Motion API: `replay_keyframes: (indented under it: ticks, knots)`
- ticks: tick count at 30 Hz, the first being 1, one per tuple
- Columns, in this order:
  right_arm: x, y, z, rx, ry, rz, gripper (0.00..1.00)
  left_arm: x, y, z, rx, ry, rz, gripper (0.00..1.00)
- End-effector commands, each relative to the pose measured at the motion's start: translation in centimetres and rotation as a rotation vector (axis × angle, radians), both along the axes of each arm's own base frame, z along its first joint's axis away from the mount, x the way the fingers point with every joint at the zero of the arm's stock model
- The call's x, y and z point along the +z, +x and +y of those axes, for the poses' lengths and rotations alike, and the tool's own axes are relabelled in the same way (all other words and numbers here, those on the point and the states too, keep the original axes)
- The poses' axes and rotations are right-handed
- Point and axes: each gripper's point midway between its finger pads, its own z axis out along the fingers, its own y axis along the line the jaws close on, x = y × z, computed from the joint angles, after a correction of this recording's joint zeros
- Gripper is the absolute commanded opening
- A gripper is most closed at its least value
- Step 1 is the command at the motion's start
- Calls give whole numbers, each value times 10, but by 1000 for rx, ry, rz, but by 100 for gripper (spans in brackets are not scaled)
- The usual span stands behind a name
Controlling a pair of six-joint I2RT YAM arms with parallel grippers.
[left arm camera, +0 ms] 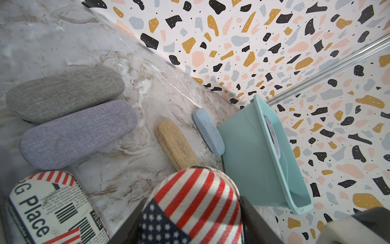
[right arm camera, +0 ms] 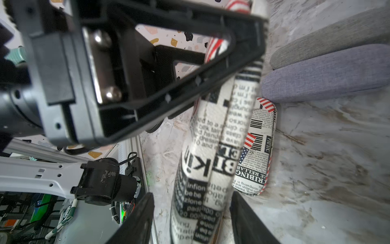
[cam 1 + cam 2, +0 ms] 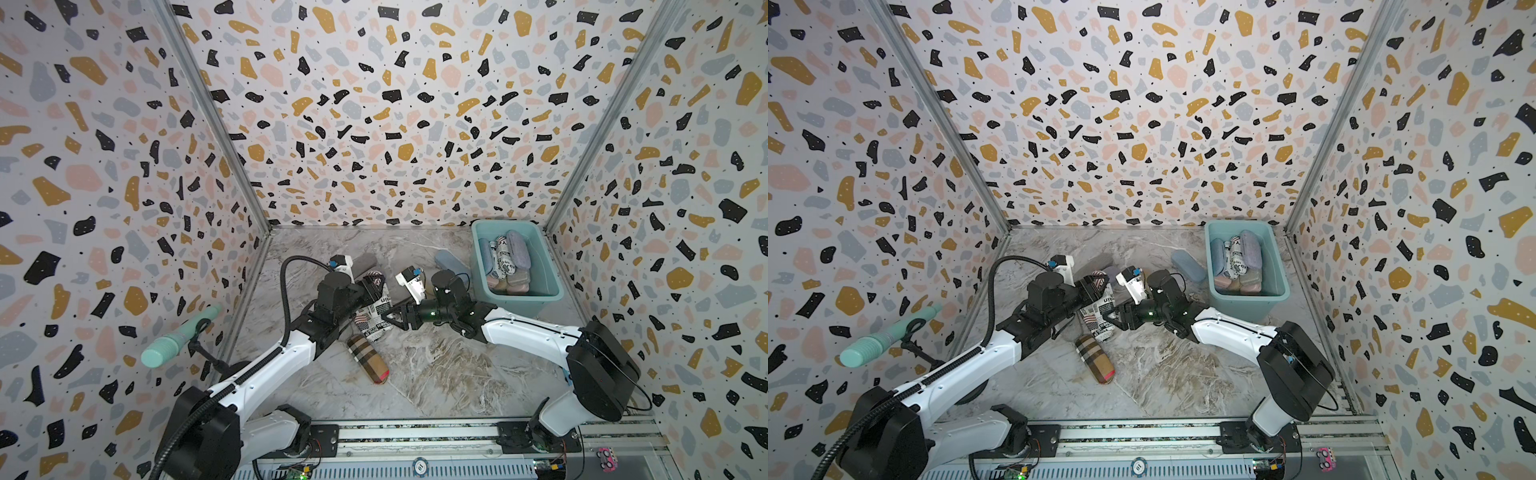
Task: Put the glasses cases into the storage boxes
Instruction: Pick up the glasses case at the center of the board, then place the glasses case in the storage box.
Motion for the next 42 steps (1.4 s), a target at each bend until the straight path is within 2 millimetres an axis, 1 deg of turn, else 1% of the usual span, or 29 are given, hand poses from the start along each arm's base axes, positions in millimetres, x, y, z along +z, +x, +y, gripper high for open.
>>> replay_keyframes:
  ticks: [1, 4, 9, 11, 12, 13, 16, 17, 19, 23, 25, 27, 31, 33, 35, 37, 40, 42]
  knots:
    - [30, 2, 11, 26, 87, -22, 52, 29, 3, -8, -19, -84, -98, 56]
    - [28, 1, 15, 39, 89, -12, 45, 30, 3, -10, -27, -95, -102, 56]
    - [26, 2, 15, 34, 86, -11, 36, 32, 2, -11, -32, -106, -110, 56]
    - [26, 2, 14, 29, 82, -14, 32, 32, 2, -13, -40, -109, -113, 58]
    - [27, 4, 13, 19, 80, -19, 31, 32, 2, -13, -44, -107, -114, 63]
    - [26, 4, 13, 12, 74, -20, 30, 33, 2, -14, -51, -101, -119, 70]
    - [25, 5, 11, 2, 60, -27, 29, 37, 2, -13, -56, -82, -137, 97]
    - [23, 5, 11, 2, 55, -27, 29, 39, 1, -13, -59, -76, -144, 99]
    - [20, 7, 9, -7, 39, -26, 29, 46, 2, -10, -46, -66, -160, 99]
    - [17, 9, 4, -29, 14, -29, 29, 61, 1, 4, 16, -32, -190, 99]
    - [20, 11, -2, -44, 15, -32, 29, 66, 0, 16, 64, 6, -195, 99]
    - [26, 15, -10, -70, 22, -42, 29, 69, 1, 31, 137, 44, -195, 100]
    - [37, 25, -23, -109, 29, -55, 29, 65, 2, 59, 260, 100, -181, 99]
    - [41, 33, -35, -139, 16, -65, 29, 62, 0, 71, 311, 114, -172, 99]
    - [45, 40, -48, -179, 10, -75, 29, 58, -3, 77, 327, 115, -175, 99]
    - [49, 51, -66, -234, -8, -85, 29, 51, -6, 79, 331, 122, -166, 99]
    - [61, 76, -107, -352, -44, -113, 29, 41, -10, 79, 320, 124, -148, 99]
    - [71, 96, -146, -461, -49, -126, 28, 33, -12, 76, 301, 117, -138, 100]
